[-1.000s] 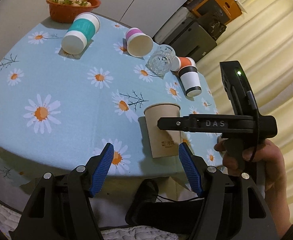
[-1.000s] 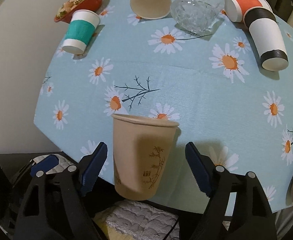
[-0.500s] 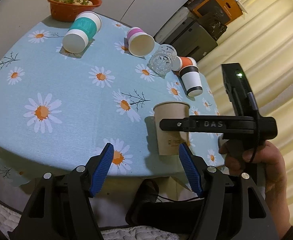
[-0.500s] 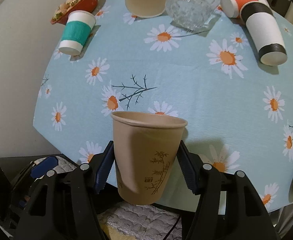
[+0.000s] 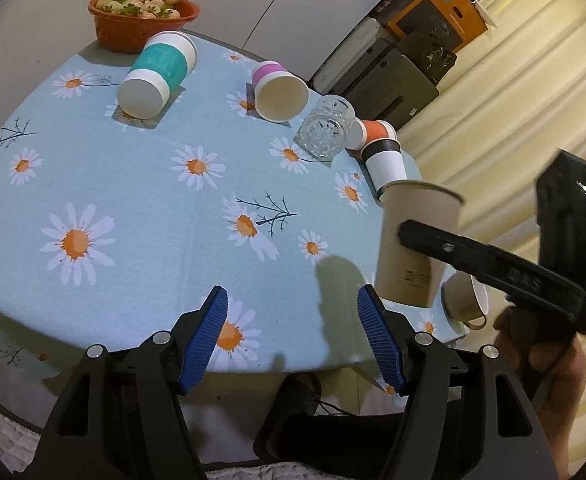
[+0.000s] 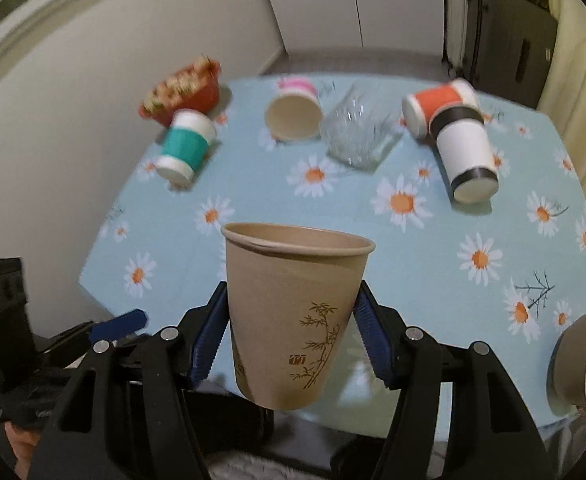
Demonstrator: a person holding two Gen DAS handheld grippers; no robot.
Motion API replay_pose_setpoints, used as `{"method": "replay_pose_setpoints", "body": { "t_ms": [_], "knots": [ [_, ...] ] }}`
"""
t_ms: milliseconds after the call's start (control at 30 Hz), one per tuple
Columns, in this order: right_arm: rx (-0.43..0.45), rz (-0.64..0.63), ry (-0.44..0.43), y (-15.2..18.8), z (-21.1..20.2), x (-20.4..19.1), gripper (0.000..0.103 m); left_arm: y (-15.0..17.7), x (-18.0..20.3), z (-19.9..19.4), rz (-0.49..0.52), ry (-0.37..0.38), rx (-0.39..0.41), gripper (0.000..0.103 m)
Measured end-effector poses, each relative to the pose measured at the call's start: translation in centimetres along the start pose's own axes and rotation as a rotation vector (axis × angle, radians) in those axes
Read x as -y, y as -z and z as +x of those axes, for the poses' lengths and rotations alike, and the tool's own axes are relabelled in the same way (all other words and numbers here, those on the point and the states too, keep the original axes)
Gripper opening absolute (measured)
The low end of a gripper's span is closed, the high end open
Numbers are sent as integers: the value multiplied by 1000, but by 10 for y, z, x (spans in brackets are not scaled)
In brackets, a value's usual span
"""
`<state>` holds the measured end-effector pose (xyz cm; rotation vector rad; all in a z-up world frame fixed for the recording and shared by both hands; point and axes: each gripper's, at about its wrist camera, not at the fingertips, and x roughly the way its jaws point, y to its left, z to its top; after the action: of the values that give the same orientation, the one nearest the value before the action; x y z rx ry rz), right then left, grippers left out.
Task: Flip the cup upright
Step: 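Rotate the tan cup opening-up with the right gripper and lower it toward the table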
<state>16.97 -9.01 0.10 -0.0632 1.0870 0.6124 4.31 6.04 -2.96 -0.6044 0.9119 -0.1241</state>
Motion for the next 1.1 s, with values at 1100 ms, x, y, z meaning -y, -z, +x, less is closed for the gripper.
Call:
{"method": "replay_pose_setpoints", "body": {
  "t_ms": [1100],
  "knots": [
    [707, -182, 202, 100, 35, -11, 62, 2, -17, 0, -23, 39, 121, 66]
  ]
}}
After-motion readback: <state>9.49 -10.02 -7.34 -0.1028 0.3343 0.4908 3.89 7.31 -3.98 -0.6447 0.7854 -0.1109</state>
